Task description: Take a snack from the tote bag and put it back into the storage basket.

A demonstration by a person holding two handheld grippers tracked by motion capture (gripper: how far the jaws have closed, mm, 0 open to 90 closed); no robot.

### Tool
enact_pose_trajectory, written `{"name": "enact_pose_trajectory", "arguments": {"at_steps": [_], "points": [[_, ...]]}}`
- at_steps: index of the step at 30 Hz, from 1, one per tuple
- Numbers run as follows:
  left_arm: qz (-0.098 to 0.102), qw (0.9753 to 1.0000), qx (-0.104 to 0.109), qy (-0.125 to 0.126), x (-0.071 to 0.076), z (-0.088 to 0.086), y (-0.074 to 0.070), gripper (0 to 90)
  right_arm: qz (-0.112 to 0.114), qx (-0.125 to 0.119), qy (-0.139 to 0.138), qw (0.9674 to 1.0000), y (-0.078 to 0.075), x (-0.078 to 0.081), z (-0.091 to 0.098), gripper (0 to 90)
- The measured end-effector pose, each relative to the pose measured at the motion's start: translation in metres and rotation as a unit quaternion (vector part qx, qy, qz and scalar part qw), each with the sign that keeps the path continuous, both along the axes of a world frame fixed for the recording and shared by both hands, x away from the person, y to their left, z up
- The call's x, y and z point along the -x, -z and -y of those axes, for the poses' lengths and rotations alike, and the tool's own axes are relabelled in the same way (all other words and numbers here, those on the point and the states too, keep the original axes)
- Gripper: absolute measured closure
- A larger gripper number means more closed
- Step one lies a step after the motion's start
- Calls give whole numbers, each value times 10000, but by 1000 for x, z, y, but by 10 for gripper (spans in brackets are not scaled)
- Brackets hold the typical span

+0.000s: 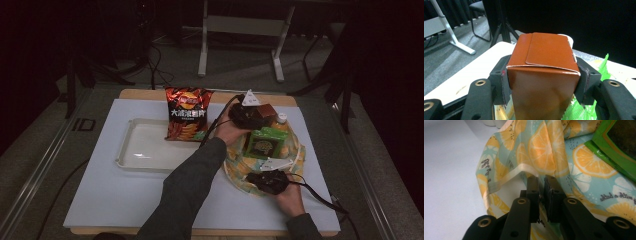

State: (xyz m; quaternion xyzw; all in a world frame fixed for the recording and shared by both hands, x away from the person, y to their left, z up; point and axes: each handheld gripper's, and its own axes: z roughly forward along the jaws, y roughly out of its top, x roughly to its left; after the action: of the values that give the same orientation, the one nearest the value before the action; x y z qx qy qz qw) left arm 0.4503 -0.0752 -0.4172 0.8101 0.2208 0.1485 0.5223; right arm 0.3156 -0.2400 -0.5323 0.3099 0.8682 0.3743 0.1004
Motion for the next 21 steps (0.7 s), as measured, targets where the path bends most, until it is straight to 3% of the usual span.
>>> {"name": "enact_pose_trajectory", "arguments": {"at_steps": [7,21], "points": [[-69,10000,2,-55,0,-6,-2,421,-2,-9,-13,10000,0,0,0,828],[44,9998,53,-211,5,-20,-14,423,-3,-17,-20,10000,0,-1,0,829]]}}
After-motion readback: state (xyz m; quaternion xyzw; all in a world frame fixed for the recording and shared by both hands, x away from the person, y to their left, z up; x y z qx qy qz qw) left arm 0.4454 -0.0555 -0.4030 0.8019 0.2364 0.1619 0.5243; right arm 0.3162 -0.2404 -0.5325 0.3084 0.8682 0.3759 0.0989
